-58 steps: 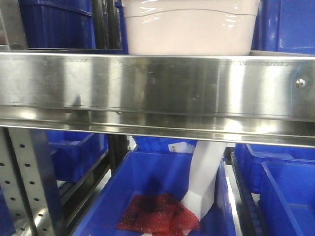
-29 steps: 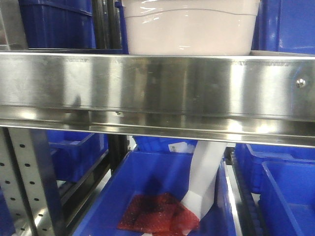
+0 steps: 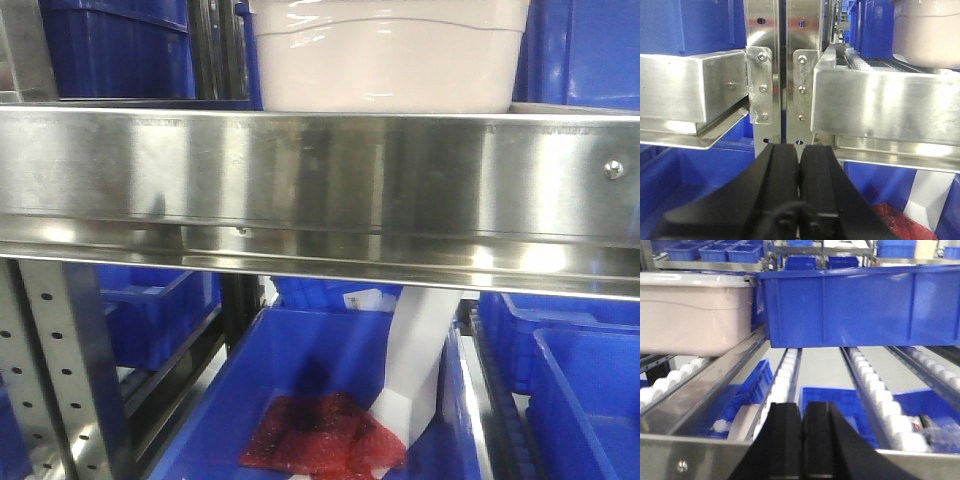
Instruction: Grab white bin and place on right shelf
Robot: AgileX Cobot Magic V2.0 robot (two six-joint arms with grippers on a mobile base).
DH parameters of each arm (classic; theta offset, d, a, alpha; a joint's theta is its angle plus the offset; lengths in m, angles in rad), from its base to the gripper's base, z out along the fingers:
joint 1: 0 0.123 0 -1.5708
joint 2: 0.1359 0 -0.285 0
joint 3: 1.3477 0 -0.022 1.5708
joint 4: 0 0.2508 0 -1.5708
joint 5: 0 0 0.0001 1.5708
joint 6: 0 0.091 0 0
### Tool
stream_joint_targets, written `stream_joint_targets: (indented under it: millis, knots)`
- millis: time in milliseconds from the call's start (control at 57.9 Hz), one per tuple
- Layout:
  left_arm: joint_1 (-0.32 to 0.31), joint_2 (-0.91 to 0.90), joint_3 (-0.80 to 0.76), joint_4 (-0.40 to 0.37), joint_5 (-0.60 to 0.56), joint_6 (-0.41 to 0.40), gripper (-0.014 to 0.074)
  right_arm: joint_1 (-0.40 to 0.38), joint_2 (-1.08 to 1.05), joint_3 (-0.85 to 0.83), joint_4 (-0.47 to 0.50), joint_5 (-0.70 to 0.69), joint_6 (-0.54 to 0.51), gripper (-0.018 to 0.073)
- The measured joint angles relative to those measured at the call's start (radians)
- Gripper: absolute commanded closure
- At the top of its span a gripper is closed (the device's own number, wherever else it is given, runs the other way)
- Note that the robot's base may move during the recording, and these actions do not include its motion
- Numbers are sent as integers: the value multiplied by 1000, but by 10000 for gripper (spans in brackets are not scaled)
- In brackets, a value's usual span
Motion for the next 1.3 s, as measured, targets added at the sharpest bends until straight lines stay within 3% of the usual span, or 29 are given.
stream_joint_targets:
  millis: [138, 397, 1296]
  knots:
    - [0, 0, 0, 0, 0, 0, 715, 44, -52, 116, -18, -97, 18, 484]
    - [0, 0, 0, 0, -1, 0, 715, 48, -63, 232, -20, -163, 22, 484]
    - [0, 0, 0, 0, -1, 0, 715, 48, -63, 232, -18, -221, 74, 484]
